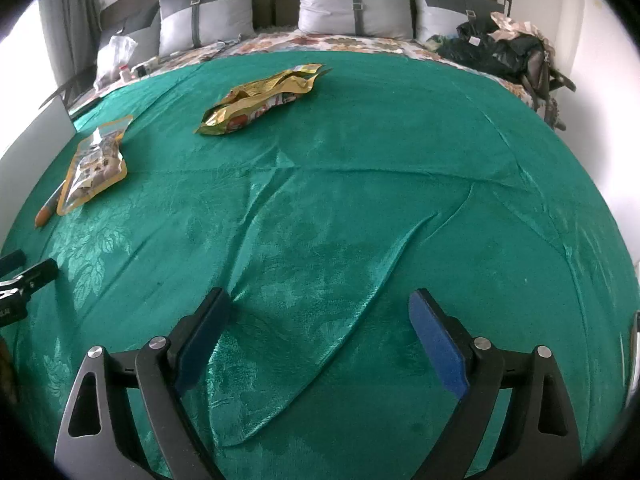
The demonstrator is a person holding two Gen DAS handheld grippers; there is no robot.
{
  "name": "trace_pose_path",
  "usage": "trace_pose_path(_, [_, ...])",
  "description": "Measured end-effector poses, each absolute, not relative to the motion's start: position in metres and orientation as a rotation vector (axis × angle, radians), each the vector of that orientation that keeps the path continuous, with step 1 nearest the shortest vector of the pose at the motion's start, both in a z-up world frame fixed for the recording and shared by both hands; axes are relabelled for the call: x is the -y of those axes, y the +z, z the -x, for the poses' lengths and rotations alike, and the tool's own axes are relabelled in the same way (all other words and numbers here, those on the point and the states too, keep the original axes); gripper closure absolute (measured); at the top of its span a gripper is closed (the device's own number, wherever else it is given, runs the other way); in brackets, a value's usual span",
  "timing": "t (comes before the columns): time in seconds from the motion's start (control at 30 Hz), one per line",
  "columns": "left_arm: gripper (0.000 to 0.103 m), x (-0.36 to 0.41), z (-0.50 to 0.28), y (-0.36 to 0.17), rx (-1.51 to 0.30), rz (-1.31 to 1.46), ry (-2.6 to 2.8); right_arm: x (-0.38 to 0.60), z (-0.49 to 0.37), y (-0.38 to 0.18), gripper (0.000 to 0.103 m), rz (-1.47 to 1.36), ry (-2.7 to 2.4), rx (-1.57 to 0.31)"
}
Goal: Organize snacks
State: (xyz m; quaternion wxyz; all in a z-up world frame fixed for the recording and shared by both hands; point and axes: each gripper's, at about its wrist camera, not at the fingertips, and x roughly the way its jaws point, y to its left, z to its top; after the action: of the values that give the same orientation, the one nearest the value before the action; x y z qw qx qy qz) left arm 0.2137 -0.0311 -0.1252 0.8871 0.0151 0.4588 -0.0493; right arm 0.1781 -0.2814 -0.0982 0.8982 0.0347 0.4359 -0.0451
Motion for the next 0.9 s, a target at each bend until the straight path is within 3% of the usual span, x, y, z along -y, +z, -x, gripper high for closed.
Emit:
trace_pose_path(0.17, [0.000, 0.030, -0.217, -0.124, -0.973, -0.025, -0.093, 0.282, -0.178, -0.098, 0.010, -0.072, -0.093, -0.901])
trace_pose_path(0.3, [0.001, 0.004, -0.222, -0.101, -0.941, 0.182, -0.092, 0.282, -0.178, -0.098, 0.009, -0.072, -0.094, -0.901])
trace_pose_path(0.47, [0.001, -0.002, -0.281, -0.064, -0.962, 0.281, -0.145, 0.282, -0.178, -0.098, 0.009, -0.072, -0.094, -0.901])
trace_pose_path(0.57, [0.004, 0.017, -0.327, -0.067, -1.098, 0.247, -0.189, 0.282, -0.178, -0.098, 0.009, -0.073, -0.094, -0.901])
trace_pose_path(0.77, [0.005, 0.063, -0.367, -0.085, -1.156, 0.002, -0.142, 0.282, -0.178, -0.098, 0.009, -0.074, -0.094, -0.900])
trace_pose_path(0.9, [0.005, 0.076, -0.381, -0.110, -1.197, 0.000, -0.084, 0.281, -0.178, -0.098, 0.008, -0.073, -0.095, -0.900])
